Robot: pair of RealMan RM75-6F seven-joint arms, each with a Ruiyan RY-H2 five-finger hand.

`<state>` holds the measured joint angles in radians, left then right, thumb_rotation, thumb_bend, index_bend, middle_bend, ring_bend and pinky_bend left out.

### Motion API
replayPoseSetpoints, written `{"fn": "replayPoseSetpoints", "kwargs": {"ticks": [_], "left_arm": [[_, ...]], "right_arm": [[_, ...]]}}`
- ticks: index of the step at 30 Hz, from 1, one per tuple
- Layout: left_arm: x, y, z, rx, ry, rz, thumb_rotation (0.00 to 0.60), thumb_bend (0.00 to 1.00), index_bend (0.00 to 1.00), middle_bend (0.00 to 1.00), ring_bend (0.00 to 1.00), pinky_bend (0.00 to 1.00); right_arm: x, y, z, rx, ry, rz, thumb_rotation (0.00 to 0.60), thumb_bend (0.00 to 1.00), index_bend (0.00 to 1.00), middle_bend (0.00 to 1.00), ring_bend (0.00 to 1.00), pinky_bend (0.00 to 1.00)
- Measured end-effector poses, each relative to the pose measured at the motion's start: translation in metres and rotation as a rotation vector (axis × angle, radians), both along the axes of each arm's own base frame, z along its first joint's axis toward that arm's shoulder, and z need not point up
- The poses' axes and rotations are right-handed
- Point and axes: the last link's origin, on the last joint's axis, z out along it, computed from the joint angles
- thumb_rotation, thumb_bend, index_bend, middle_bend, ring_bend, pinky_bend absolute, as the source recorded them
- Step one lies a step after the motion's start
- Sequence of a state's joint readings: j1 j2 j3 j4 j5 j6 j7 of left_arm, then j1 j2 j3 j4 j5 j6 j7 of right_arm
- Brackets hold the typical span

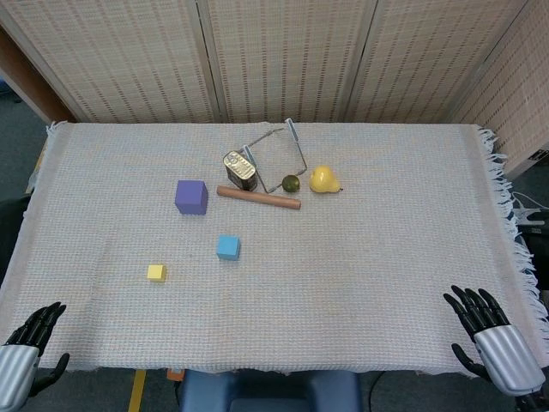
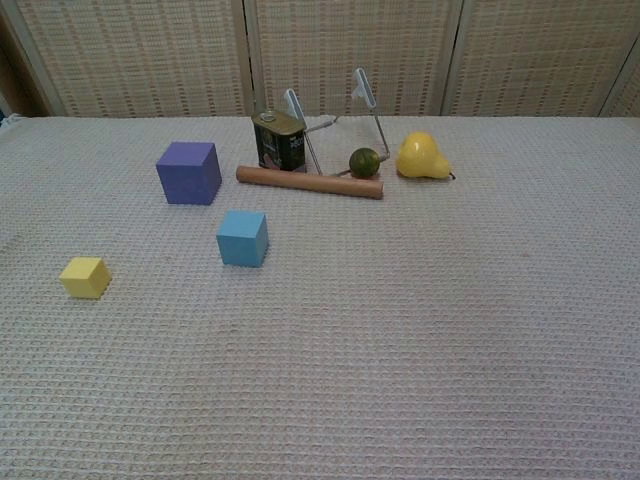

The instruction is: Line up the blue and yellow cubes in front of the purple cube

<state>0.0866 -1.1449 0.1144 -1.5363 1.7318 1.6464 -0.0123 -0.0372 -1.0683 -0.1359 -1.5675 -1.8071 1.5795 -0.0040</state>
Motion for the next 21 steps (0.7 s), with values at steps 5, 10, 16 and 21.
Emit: {"fn": "replayPoseSetpoints", "kwargs": {"ticks": [5, 10, 16, 21], "left_arm": [[0.002, 0.001, -0.003, -0.011, -0.006, -0.013, 0.6, 0.39, 0.0, 0.06, 0.07, 0.27], [0.012, 0.008, -0.013, -0.009, -0.044, -0.064, 0.6, 0.39, 0.0, 0.28, 0.28, 0.49], [0.037, 0.033, -0.024, 0.006, -0.084, -0.133, 0.6, 0.39, 0.09, 0.85, 0.82, 0.98], [0.068, 0.057, -0.038, -0.05, -0.11, -0.156, 0.6, 0.39, 0.14, 1.0, 1.0, 1.0]], "right_arm": [[0.001, 0.001, -0.002, -0.001, 0.005, 0.005, 0.6, 0.1, 0.0, 0.0, 0.0, 0.0], [0.001, -0.005, -0.004, -0.009, 0.002, 0.01, 0.6, 0.1, 0.0, 0.0, 0.0, 0.0], [-0.006, -0.02, -0.01, -0.009, 0.042, -0.026, 0.6, 0.1, 0.0, 0.0, 0.0, 0.0], [-0.007, -0.031, -0.008, -0.034, 0.04, -0.049, 0.6, 0.1, 0.0, 0.0, 0.0, 0.0]]}}
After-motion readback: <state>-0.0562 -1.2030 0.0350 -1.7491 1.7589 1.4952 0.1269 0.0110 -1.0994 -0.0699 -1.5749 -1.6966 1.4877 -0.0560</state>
